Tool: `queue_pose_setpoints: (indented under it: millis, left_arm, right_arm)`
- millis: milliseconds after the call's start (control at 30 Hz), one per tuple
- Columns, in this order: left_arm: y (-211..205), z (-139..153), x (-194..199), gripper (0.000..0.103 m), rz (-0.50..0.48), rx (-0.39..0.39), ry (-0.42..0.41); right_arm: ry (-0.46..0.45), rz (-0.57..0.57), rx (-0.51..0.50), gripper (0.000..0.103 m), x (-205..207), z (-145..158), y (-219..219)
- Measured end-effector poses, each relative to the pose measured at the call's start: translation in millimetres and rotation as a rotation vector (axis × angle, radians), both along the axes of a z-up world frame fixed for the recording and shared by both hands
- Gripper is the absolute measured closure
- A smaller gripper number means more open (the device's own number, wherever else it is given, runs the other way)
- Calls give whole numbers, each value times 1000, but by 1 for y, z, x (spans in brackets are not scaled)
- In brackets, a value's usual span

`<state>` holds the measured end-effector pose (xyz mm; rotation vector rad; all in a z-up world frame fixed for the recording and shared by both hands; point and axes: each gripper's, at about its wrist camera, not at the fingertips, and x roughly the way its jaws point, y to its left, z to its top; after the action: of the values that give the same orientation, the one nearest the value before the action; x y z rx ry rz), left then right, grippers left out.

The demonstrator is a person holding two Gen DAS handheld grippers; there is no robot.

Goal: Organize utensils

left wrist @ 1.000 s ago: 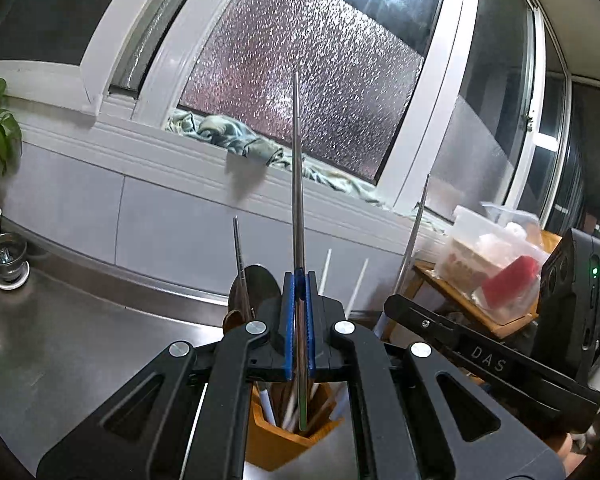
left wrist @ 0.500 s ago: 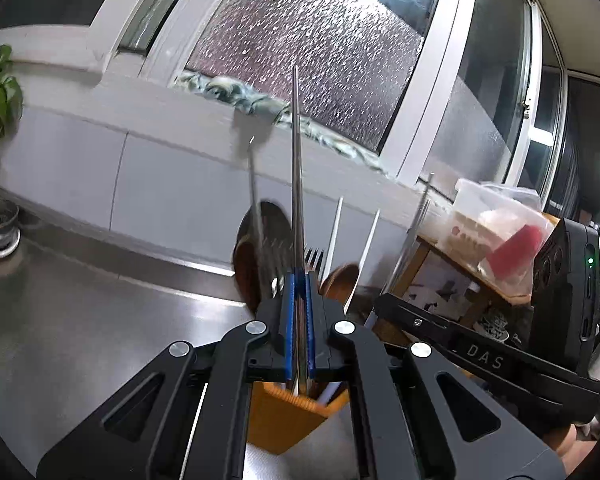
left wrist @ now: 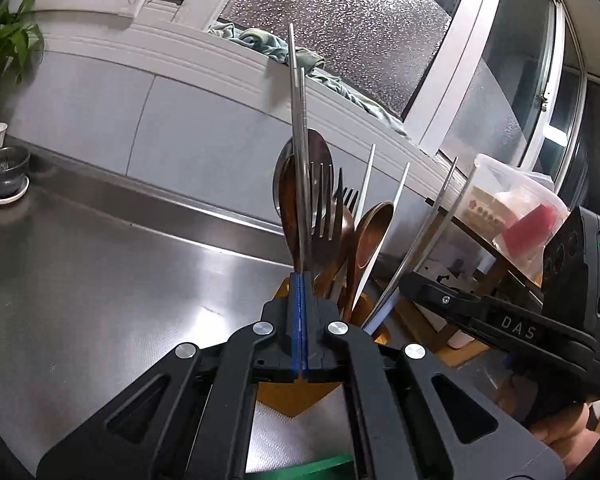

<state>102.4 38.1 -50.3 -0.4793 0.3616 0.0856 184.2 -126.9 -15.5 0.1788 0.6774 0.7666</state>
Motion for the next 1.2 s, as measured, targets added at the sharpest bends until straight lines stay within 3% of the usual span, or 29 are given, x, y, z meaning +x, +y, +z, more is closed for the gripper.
queue_pose_setpoints:
  millis: [367, 433, 467, 500, 533, 567, 633, 733, 900, 1000, 1200]
  left_arm:
    - [2, 17, -33, 103, 31, 2, 21]
    - [-1, 24, -43, 100, 30, 7, 44]
    - [-2, 28, -47, 97, 30, 13, 53]
    - [-5, 33, -55, 89, 31, 20, 60]
    - [-8, 36, -59, 75, 29, 22, 65]
    - [-11, 40, -64, 68, 23, 21, 78]
    - [-18, 43, -73, 36, 9, 20, 112]
    - [-31, 45, -83, 11, -29, 20, 179]
    - [-44, 43, -96, 8, -61, 10, 305]
    - [-47, 43, -104, 8, -73, 4, 349]
    - [-54, 49, -118, 8, -84, 34, 362]
  right_arm:
    - [9, -11, -24, 91, -28, 9, -23]
    - [15, -21, -53, 76, -38, 14, -32]
    - [19, -28, -62, 56, -42, 16, -37]
    - [20, -37, -65, 44, -45, 18, -42]
    - [17, -45, -66, 42, -52, 21, -49]
    - [20, -49, -74, 37, -56, 23, -54]
    - [51, -36, -106, 24, -65, 26, -63]
    - [112, 0, -114, 5, -76, 28, -74]
    - [248, 58, -234, 4, -89, 20, -82]
    - [245, 32, -278, 4, -99, 19, -87]
    - [210, 33, -333, 4, -118, 24, -89]
